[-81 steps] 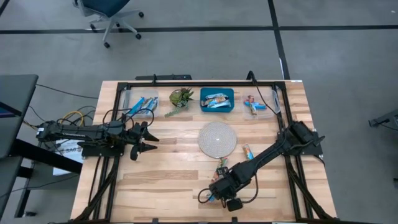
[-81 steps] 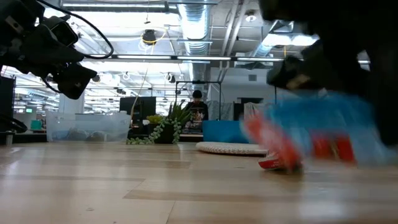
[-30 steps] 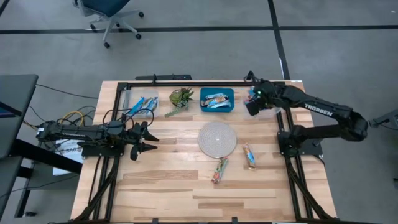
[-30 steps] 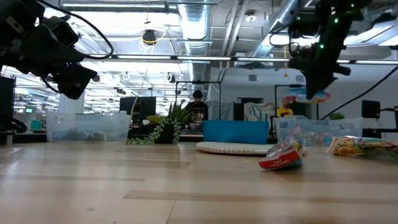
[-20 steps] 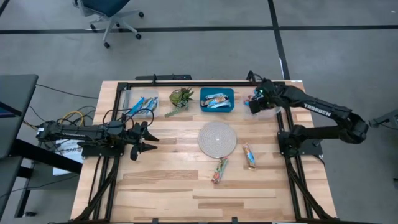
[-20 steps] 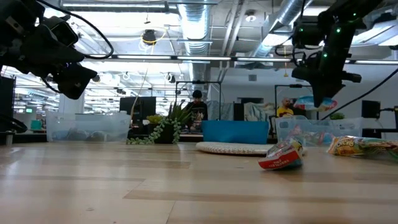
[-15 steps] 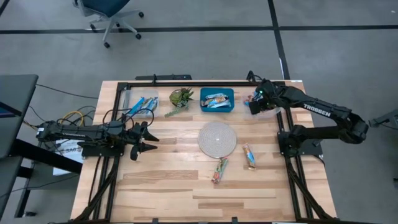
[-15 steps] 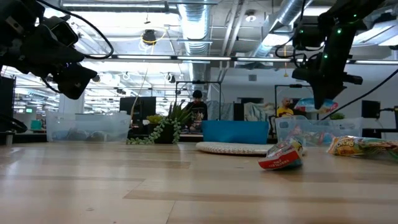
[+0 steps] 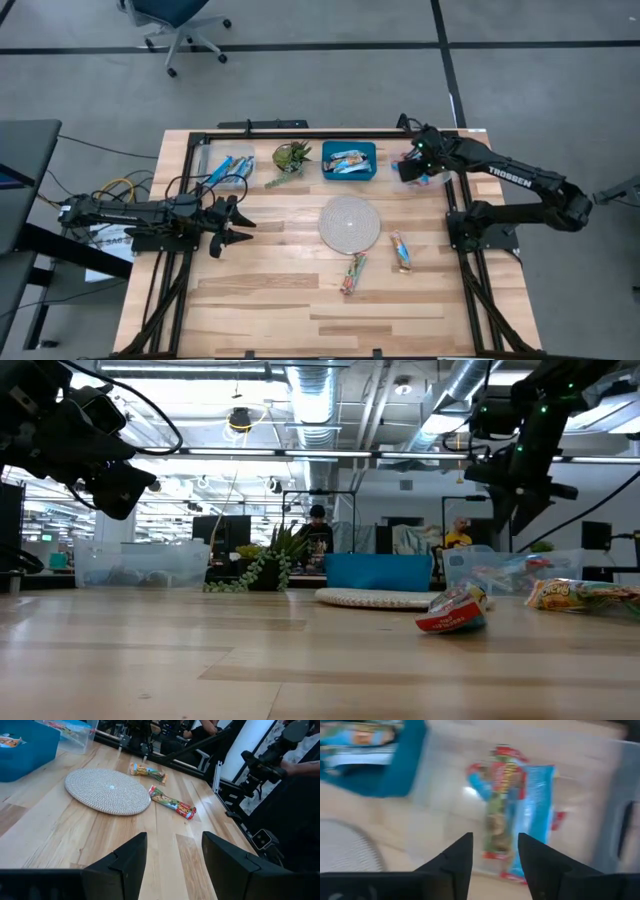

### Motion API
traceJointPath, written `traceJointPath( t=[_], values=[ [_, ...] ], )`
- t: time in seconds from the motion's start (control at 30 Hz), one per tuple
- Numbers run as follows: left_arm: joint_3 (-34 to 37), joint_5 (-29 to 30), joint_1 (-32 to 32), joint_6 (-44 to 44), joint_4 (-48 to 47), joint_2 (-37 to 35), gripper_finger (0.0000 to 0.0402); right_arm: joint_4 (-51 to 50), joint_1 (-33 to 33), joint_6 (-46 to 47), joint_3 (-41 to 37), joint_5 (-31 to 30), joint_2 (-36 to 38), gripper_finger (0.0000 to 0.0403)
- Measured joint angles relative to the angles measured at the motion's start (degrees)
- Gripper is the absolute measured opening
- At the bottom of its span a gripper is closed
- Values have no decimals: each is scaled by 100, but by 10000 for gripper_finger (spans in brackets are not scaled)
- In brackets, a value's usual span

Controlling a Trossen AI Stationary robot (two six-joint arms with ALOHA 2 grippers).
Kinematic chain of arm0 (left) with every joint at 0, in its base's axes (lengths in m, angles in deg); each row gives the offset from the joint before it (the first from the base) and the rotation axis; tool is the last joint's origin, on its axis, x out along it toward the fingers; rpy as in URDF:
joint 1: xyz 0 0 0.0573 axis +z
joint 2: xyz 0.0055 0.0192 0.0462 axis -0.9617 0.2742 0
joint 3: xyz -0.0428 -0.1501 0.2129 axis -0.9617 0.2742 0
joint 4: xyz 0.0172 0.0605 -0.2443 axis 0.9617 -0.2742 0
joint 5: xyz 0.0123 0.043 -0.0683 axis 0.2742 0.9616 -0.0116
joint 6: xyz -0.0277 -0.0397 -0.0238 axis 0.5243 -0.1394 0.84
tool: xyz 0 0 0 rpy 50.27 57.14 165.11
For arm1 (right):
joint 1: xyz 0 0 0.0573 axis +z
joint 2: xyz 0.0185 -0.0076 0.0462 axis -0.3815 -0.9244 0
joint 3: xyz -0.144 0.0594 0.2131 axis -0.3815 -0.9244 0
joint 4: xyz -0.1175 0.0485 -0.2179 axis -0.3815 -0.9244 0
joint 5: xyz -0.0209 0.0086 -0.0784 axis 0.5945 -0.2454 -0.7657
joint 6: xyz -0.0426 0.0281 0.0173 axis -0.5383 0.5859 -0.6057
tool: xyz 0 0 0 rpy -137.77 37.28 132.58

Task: Pick and place Granola Bars by type
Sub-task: Put the red granola bar into the right transparent bin

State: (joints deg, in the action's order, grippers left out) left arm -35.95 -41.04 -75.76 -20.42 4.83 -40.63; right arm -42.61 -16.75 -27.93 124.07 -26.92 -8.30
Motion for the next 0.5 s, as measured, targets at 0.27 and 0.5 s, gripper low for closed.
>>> traceJointPath(
  t=[0.27,0.5],
  values=[
    [2,0,-2,0,0,0,183,64,833,-281,582,411,-322,168],
    [0,0,0,0,1,-1,183,69,2141,-839,1140,1020,-938,167]
  ],
)
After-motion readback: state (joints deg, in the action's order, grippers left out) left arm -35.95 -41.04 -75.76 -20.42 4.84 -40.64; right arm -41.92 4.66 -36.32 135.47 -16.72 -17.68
